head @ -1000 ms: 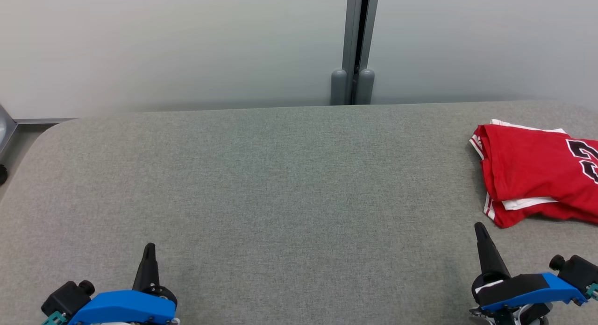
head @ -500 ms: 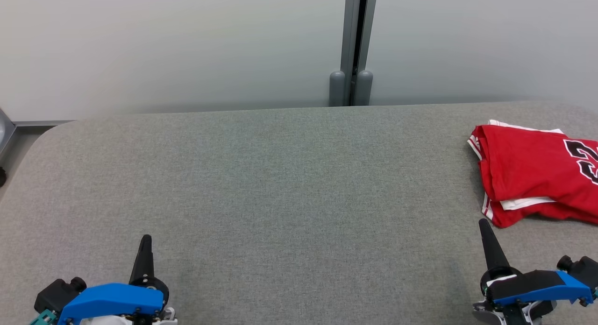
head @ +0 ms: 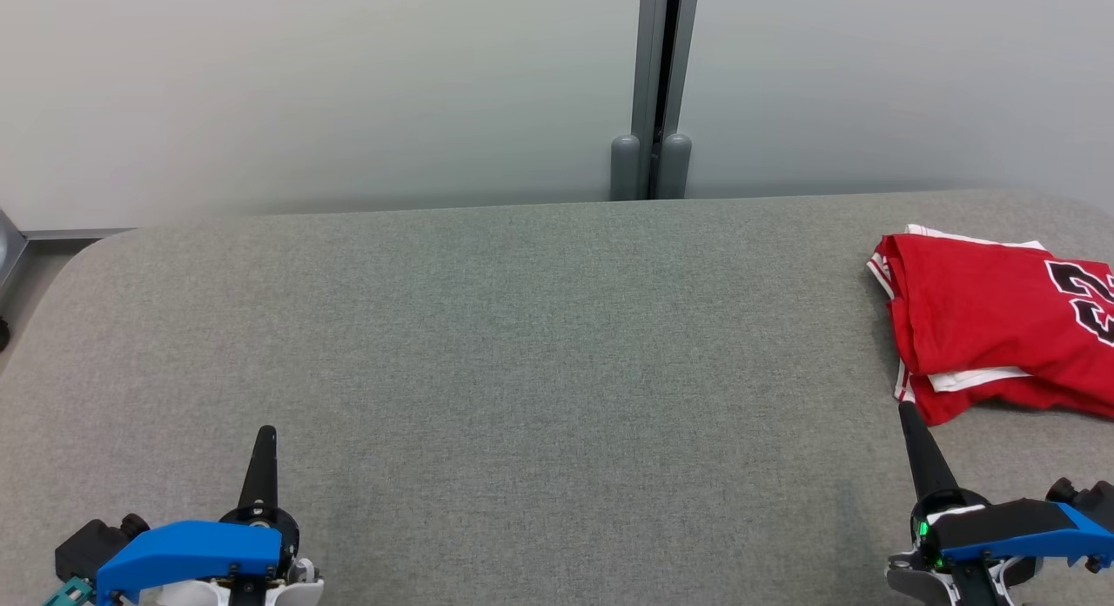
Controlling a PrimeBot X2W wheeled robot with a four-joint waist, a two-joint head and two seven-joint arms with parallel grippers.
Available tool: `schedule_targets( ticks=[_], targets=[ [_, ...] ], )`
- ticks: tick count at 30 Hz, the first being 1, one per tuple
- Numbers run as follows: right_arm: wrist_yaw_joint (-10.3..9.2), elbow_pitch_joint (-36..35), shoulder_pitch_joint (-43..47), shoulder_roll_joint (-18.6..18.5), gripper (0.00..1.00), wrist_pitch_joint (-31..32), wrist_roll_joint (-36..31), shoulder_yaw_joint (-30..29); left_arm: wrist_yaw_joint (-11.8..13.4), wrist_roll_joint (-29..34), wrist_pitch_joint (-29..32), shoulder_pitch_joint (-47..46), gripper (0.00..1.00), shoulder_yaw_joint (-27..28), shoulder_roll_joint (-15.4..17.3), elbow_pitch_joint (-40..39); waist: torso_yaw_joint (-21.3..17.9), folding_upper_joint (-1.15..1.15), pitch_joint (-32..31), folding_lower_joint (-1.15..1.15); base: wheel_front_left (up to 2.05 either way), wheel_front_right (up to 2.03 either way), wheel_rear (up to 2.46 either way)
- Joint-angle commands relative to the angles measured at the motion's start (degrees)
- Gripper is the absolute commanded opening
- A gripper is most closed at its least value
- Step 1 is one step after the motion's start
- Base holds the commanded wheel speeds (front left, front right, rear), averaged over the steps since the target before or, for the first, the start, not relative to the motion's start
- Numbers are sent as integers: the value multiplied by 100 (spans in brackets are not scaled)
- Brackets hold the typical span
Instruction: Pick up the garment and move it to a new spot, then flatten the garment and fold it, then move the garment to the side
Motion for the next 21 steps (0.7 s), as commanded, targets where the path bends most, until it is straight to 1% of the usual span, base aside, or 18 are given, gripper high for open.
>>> schedule_targets(
  ticks=[1,21],
  targets=[
    [2,-75,-114,-19,0,36,156,-29,-51,-135,38,-157,0,84,-7,-59,-3,0,-3,0,0,0,0],
    [2,-159,-125,-21,0,264,1080,-129,-211,-887,289,-253,0,337,-99,-83,-33,0,-35,0,0,0,0]
  ],
)
